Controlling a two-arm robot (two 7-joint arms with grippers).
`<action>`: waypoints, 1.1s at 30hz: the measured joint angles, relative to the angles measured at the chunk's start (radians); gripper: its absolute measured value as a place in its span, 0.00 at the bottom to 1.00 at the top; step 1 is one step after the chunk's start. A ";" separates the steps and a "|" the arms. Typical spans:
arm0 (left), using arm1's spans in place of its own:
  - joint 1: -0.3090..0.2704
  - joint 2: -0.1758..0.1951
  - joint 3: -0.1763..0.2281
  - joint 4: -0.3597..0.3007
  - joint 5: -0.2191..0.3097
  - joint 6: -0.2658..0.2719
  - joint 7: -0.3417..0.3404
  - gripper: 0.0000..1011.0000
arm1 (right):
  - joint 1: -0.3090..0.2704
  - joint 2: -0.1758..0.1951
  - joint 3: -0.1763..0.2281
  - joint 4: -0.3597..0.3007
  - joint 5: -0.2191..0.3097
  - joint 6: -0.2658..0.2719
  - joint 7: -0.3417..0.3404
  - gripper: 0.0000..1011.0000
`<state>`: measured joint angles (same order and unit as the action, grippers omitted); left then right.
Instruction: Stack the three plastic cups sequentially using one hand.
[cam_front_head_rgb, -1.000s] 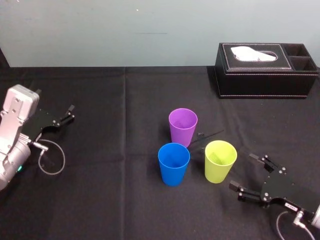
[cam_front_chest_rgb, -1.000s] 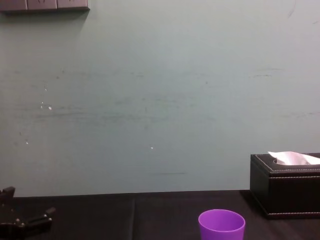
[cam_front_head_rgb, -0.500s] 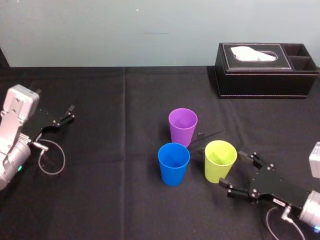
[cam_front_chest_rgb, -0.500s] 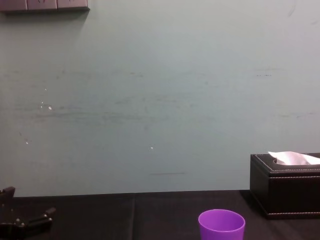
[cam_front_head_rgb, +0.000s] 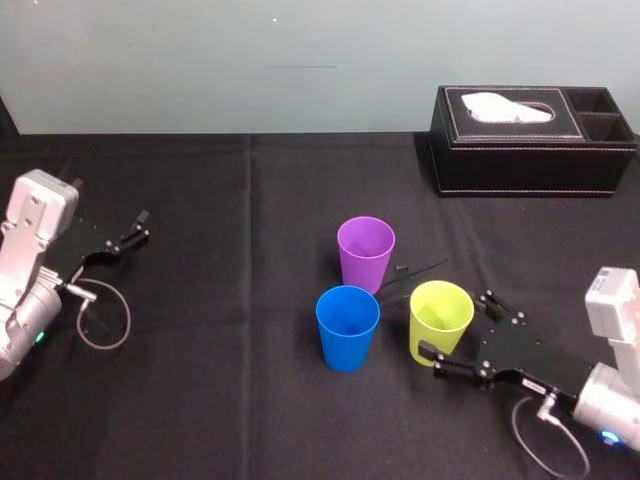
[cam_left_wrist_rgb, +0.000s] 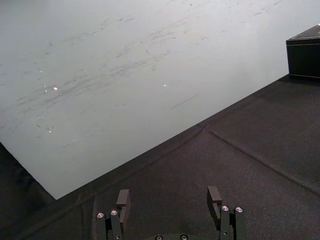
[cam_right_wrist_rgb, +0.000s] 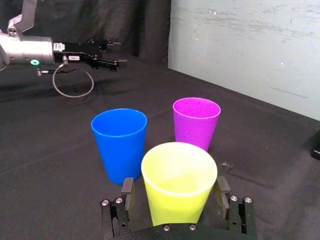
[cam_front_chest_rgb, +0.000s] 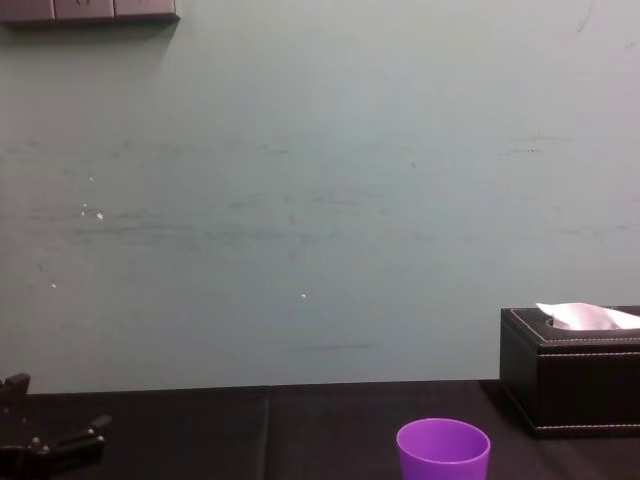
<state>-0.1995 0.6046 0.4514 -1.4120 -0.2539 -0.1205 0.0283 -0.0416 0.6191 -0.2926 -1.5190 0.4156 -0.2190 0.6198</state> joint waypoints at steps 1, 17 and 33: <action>0.000 0.000 0.000 0.000 0.000 0.000 0.000 1.00 | 0.010 -0.006 -0.004 0.004 -0.003 0.004 -0.002 0.99; 0.000 0.000 0.000 0.000 0.000 0.000 0.000 1.00 | 0.046 -0.030 -0.020 0.021 -0.005 0.030 -0.010 0.99; 0.000 0.000 0.000 0.000 0.000 0.000 0.000 1.00 | 0.042 -0.027 -0.017 0.018 -0.004 0.025 -0.010 0.77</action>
<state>-0.1996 0.6047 0.4514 -1.4120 -0.2539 -0.1205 0.0283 0.0001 0.5920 -0.3096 -1.5011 0.4117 -0.1941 0.6103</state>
